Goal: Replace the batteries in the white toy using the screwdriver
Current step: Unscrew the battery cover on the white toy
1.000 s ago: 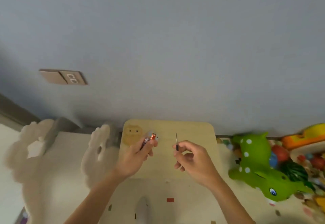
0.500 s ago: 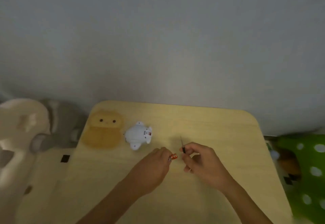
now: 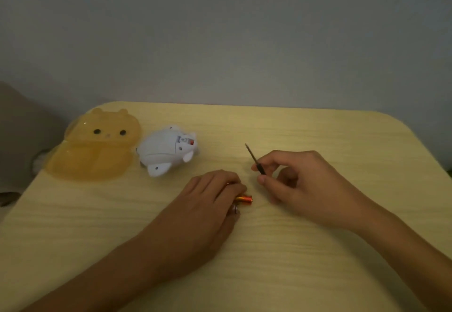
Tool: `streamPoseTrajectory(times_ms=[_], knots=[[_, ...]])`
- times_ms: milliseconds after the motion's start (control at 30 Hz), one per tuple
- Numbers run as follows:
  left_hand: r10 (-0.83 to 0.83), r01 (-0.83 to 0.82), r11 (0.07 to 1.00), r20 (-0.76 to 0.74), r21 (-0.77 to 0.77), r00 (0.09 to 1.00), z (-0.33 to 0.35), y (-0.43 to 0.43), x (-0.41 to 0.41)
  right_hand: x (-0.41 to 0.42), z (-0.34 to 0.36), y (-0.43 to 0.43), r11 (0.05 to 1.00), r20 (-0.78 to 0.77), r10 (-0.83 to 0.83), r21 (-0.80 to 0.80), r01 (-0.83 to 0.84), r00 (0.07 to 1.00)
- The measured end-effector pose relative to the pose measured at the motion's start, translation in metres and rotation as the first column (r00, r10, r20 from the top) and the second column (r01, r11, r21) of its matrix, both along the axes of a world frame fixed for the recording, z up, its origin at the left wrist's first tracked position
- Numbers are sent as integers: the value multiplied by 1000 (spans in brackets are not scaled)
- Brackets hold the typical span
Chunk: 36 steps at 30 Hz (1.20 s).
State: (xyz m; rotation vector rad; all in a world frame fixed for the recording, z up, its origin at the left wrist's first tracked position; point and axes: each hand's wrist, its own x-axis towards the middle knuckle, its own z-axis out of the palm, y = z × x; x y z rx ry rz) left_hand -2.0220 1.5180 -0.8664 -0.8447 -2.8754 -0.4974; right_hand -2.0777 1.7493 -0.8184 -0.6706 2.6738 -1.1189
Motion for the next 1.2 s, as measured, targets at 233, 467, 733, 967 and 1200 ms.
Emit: streamPoseTrajectory(times_ms=[233,467,733,967,1200], knots=[[-18,14,999,79,46,997,0,-4,3,8,3,4,999,2,-22,47,22,1000],[6,-16,995,105,95,994,8,2,4,10,4,7,997,-51,-3,72,7,999],[295,-314,945,-178,-93,939,85,-61,-29,4,2,13,975,-76,-115,-200,98,990],[430,-398,818,-17,-415,903,83,-90,-53,11,6,27,940,-102,-108,-335,68,989],[239,-247,969,175,26,955,58,-28,-76,18,10,42,891,-109,-220,-426,154,969]])
